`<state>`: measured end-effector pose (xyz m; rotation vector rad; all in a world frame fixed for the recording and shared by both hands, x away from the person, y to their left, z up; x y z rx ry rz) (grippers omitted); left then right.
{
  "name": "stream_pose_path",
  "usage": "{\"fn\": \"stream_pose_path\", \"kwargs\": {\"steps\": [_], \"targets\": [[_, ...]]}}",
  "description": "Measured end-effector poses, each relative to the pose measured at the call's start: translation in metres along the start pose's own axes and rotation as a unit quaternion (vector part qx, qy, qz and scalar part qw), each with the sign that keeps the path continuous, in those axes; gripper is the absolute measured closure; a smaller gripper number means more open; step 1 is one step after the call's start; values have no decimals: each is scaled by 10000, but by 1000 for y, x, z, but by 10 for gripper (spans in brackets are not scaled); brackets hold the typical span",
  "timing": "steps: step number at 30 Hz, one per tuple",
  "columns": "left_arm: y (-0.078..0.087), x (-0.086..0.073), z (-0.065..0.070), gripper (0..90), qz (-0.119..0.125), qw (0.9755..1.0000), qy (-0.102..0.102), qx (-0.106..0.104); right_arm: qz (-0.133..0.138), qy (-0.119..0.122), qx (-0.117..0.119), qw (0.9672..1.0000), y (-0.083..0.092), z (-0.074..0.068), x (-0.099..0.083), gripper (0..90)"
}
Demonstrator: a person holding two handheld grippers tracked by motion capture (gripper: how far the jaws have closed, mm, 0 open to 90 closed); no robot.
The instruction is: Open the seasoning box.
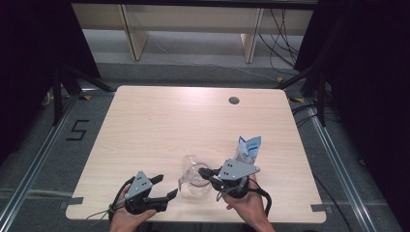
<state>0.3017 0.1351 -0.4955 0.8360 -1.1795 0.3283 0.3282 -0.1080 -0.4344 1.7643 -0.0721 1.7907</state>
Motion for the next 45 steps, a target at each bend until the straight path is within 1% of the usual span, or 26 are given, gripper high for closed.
{"fn": "stream_pose_path", "kwargs": {"steps": [2, 4, 5, 6, 7, 9, 10, 11, 13, 16, 18, 19, 21, 22, 24, 25, 26, 27, 30, 34, 36, 37, 38, 40, 43, 45], "targets": [[1, -3, -1, 270, -26, 10000, 70, 40, 0, 17, 34, 10000, -2, -2, 1, 875], [4, -6, -3, 267, -111, 9998, 50, 124, 17, 2, 48, 10000, -3, -5, 2, 872], [3, -8, -3, 267, -74, 9998, 146, 139, 42, 17, 57, 10000, -4, -6, 3, 872], [5, -10, -5, 268, -155, 9998, 39, 156, 2, 15, 107, 9999, -4, -7, 4, 872], [4, -11, -4, 267, -117, 9997, 184, 129, 25, 65, 104, 9999, -4, -7, 4, 872], [6, -13, -6, 266, -177, 9997, 53, 141, 16, 143, 114, 9998, -5, -8, 6, 872], [6, -15, -5, 265, -167, 9996, 167, 174, 45, 58, 108, 9999, -7, -10, 6, 871], [7, -15, -5, 263, -160, 9996, 171, 172, 38, 95, 116, 9999, -7, -11, 6, 871], [8, -17, -7, 262, -217, 9996, 49, 171, -4, 63, 178, 9998, -9, -13, 6, 871], [10, -18, -6, 258, -199, 9995, 145, 198, -10, 100, 235, 9997, -12, -16, 6, 869], [10, -18, -8, 256, -193, 9997, 58, 170, 0, 93, 235, 9997, -14, -17, 6, 868], [10, -19, -7, 255, -167, 9996, 154, 180, 11, 133, 237, 9996, -15, -17, 6, 868], [12, -19, -8, 254, -190, 9996, 68, 209, -22, 96, 257, 9996, -15, -18, 5, 866], [12, -20, -7, 253, -164, 9994, 193, 221, -11, 110, 256, 9996, -15, -18, 5, 864], [13, -20, -8, 251, -163, 9995, 182, 213, -7, 138, 264, 9996, -15, -18, 5, 854], [13, -20, -9, 249, -141, 9997, 99, 174, 15, 123, 267, 9996, -14, -18, 5, 847], [13, -20, -9, 249, -140, 9997, 117, 169, 55, 197, 294, 9994, -13, -17, 5, 837], [13, -20, -9, 248, -120, 9997, 114, 165, 51, 162, 259, 9995, -12, -17, 4, 829], [13, -20, -9, 246, -102, 9996, 194, 173, 64, 135, 248, 9996, -3, -13, 0, 798], [13, -20, -9, 245, -95, 9996, 195, 195, 163, 3, 99, 9998, 14, -4, -10, 733], [13, -20, -9, 245, -85, 9996, 196, 173, 195, -44, 60, 9998, 26, 1, -17, 696], [13, -20, -8, 245, -93, 9996, 193, 185, 218, 24, 44, 9998, 31, 3, -19, 678], [14, -20, -9, 245, -115, 9997, 116, 180, 207, -89, 14, 9997, 38, 5, -24, 655], [13, -20, -9, 245, -105, 9998, 104, 157, 280, -125, -62, 9995, 48, 9, -30, 626], [13, -20, -8, 245, -94, 9998, 129, 153, 300, -246, -158, 9991, 67, 18, -42, 608], [12, -20, -8, 245, -70, 9997, 159, 149, 312, -325, -307, 9985, 79, 25, -51, 590]]}}
Point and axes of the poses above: each handheld gripper's, and its own axes: y roughly backward along the jaws, x roughly out of its top, z roughly to its right, the point moved 3 cm from there along -y, roughly forward along the jaws, and after that the axes turned 2 degrees about z, right-handed, at the moved point
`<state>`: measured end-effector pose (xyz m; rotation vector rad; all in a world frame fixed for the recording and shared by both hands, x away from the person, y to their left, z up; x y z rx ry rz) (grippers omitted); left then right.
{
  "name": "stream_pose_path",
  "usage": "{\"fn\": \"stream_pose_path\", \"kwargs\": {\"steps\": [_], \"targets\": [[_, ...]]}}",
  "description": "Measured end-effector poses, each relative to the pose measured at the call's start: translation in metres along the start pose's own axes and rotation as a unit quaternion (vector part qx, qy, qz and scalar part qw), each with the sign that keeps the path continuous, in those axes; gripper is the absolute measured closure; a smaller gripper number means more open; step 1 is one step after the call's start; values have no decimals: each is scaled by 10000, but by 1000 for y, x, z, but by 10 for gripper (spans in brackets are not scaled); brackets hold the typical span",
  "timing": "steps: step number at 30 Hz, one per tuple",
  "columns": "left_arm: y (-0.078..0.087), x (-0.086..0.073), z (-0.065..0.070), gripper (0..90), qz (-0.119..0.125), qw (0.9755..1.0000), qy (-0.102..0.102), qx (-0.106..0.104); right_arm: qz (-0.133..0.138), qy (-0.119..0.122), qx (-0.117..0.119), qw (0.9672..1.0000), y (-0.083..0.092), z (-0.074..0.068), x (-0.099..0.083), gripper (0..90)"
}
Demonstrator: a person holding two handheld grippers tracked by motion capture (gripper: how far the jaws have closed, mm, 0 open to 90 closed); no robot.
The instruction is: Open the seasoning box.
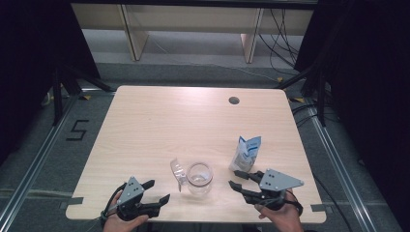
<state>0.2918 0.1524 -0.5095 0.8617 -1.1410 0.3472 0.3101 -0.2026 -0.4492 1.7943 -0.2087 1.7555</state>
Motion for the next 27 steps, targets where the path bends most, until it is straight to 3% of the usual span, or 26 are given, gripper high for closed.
{"fn": "stream_pose_path", "kwargs": {"steps": [3, 4, 6, 8, 11, 15, 25, 27], "targets": [[0, -1, 0, 245, -69, 10000, 21, 33, -50, -102, -183, 9998, 11, 8, -9, 555], [0, -1, 0, 245, -72, 10000, 25, 29, -117, -150, -149, 9997, 14, 9, -11, 545], [0, 0, 0, 244, -11, 10000, -5, -6, -44, -239, -361, 9991, 18, 16, -16, 521], [0, 0, 0, 244, -33, 10000, 36, -4, -101, -185, -404, 9990, 22, 21, -20, 498], [0, 0, 0, 244, -31, 10000, 6, -12, -69, -300, -465, 9984, 25, 28, -24, 456], [0, 0, 0, 243, -3, 10000, 55, -19, -52, -229, -565, 9981, 28, 35, -28, 419], [0, 0, 1, 242, -63, 10000, 26, 22, -114, -394, -798, 9960, 31, 51, -39, 355], [0, 0, -1, 242, -86, 9999, -79, -2, -141, -418, -844, 9955, 31, 55, -40, 332]]}}
Point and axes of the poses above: each handheld gripper's, and its own axes: y roughly backward along the jaws, x roughly out of its top, z roughly to its right, the point moved 3 cm from there along -y, roughly forward along the jaws, and after that the axes turned 2 degrees about z, right-handed, at the moved point
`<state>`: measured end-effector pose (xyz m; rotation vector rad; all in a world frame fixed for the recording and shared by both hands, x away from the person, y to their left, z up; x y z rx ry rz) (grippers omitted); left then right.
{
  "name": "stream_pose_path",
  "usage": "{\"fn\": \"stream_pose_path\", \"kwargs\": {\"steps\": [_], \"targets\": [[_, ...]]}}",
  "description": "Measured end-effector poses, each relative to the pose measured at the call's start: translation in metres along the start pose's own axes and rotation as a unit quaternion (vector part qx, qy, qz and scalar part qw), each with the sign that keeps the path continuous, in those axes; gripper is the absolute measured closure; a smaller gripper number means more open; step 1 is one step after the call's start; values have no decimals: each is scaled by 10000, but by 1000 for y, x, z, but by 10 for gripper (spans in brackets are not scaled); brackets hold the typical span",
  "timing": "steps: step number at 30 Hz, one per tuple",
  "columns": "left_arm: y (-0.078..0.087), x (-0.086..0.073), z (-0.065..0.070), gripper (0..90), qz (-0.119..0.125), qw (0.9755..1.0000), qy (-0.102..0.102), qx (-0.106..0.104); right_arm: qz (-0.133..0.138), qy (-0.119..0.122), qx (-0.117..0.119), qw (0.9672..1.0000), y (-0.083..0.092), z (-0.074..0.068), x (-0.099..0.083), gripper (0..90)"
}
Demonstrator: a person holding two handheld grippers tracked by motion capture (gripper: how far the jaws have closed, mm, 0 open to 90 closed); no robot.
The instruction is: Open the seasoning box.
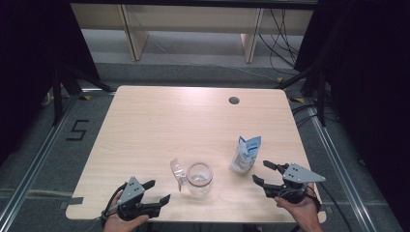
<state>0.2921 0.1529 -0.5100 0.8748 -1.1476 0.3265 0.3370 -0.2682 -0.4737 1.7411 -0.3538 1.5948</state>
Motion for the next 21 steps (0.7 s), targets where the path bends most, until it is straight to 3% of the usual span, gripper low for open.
{"fn": "stream_pose_path", "kwargs": {"steps": [3, 5, 8, 12, 13, 14, 15, 16, 21], "targets": [[0, 0, 0, 242, -23, 10000, -13, 2, 14, -40, 5, 10000, -3, 6, -3, 294], [0, 0, 0, 243, -23, 10000, -37, -19, 33, 70, 61, 10000, -5, 10, -5, 280], [-1, 0, 0, 242, -7, 10000, -24, -24, -13, -35, -34, 10000, -7, 13, -7, 257], [-3, -1, 2, 243, 45, 9999, 133, -21, -22, 79, -19, 10000, -12, 19, -9, 235], [-3, -1, 2, 243, 43, 9999, 129, -25, -24, 208, -40, 9998, -14, 21, -9, 239], [-2, -1, 2, 243, 28, 9999, 124, -2, -53, 101, 20, 9999, -15, 21, -9, 240], [-2, -1, 1, 243, -7, 10000, 83, -10, 107, 229, -73, 9997, -17, 23, -9, 235], [-2, -1, 1, 243, 17, 9999, 105, -14, -24, 139, -3, 9999, -17, 23, -9, 234], [-2, -1, 1, 244, 1, 10000, 90, -14, -31, 223, 29, 9997, -25, 26, -10, 210]]}}
Point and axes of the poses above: each handheld gripper's, and its own axes: y roughly backward along the jaws, x roughly out of its top, z roughly to its right, the point moved 3 cm from there along -y, roughly forward along the jaws, and after that the axes turned 2 degrees about z, right-handed, at the moved point
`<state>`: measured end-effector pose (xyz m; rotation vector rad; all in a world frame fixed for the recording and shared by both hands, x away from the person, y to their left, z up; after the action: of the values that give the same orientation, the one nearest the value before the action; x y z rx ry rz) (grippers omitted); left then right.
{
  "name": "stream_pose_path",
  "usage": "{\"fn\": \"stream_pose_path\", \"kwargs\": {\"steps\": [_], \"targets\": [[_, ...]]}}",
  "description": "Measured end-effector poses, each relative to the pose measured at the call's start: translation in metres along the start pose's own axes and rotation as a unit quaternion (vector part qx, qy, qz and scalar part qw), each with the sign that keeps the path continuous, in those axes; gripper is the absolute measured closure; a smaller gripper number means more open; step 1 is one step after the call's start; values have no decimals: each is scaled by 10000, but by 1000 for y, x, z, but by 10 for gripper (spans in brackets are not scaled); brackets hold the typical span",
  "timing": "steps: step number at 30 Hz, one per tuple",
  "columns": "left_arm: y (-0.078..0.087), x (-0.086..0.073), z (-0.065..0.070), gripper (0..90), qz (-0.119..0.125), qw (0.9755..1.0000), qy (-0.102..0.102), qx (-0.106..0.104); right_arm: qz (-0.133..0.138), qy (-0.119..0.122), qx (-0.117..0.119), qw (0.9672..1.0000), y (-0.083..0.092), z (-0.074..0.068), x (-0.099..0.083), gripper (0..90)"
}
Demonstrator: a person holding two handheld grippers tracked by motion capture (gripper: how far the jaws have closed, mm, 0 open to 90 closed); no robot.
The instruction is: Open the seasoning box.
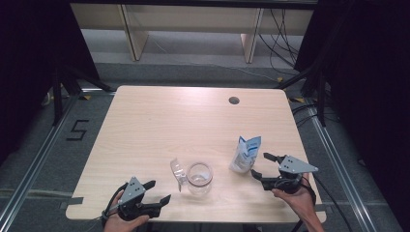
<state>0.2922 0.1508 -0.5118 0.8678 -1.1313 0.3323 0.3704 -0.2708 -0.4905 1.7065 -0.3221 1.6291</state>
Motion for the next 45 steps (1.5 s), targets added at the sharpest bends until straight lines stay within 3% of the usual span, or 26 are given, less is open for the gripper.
{"fn": "stream_pose_path", "kwargs": {"steps": [3, 6, 8, 9, 11, 12, 15, 16, 17, 18, 22, 24, 26, 29, 31, 32, 34, 36, 39, 42, 43, 45], "targets": [[0, 0, 1, 244, -3, 10000, 6, -3, 7, -11, 29, 10000, -5, 1, 0, 189], [0, 0, 0, 244, 1, 10000, 11, 4, -32, -180, 40, 9998, -9, -1, -1, 180], [0, 0, 0, 244, -12, 10000, -2, -4, 7, 17, 15, 10000, -13, 3, -1, 175], [0, 0, 0, 244, -10, 10000, -5, -19, -20, 23, 126, 9999, -14, 2, -1, 176], [0, 0, 0, 244, -16, 10000, -3, -7, 86, -24, 86, 9999, -18, 3, -1, 174], [0, 0, 0, 244, -20, 10000, -41, -21, -8, -99, 121, 9999, -17, 2, -1, 174], [0, 0, 0, 244, -32, 10000, -87, -25, 78, -34, 190, 9998, -21, 4, -1, 174], [0, 0, 0, 244, -30, 10000, -83, -23, 166, -1, 115, 9998, -23, 4, -1, 174], [0, 0, 0, 244, -30, 10000, -91, -11, 82, -52, 189, 9998, -23, 4, -1, 173], [0, 0, 0, 244, -38, 10000, -60, -7, 169, -92, 229, 9996, -25, 3, -1, 173], [0, 0, 1, 244, -31, 10000, -49, -20, 184, -6, 241, 9995, -30, 4, -1, 177], [0, 0, 1, 244, -24, 10000, -33, -26, 142, -111, 332, 9993, -32, 2, -1, 177], [0, 0, 1, 244, -32, 10000, -57, -27, 208, -46, 436, 9988, -36, 3, -1, 178], [1, 0, 1, 244, -62, 10000, -54, -1, 221, 27, 373, 9991, -40, 5, -1, 184], [0, 0, 1, 244, -27, 10000, -41, -29, 228, -40, 483, 9986, -42, 4, -1, 199], [0, 0, 1, 244, -35, 10000, -74, -33, 251, 0, 374, 9990, -43, 5, -1, 206], [0, 0, 2, 244, -27, 10000, -31, -24, 174, -122, 467, 9987, -44, 4, -2, 235], [0, 0, 2, 244, -30, 10000, -30, -20, 321, -54, 384, 9987, -46, 6, -2, 285], [1, 0, 1, 244, -59, 10000, -54, -16, 154, -169, 466, 9987, -44, 3, -2, 309], [1, 0, 2, 244, -56, 10000, -54, -25, 286, -58, 310, 9991, -45, 2, -1, 330], [0, 0, 2, 244, -23, 10000, -40, -50, 259, -21, 386, 9989, -45, 2, -1, 333], [0, 0, 2, 244, -60, 10000, -66, -21, 153, -175, 190, 9995, -43, -1, -1, 338]]}}
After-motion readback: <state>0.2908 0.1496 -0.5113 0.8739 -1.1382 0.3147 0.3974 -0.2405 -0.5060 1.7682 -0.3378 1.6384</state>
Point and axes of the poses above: each handheld gripper's, and its own axes: y roughly backward along the jaws, x roughly out of its top, z roughly to its right, the point moved 3 cm from there along -y, roughly forward along the jaws, and after that the axes turned 2 degrees about z, right-handed, at the moved point
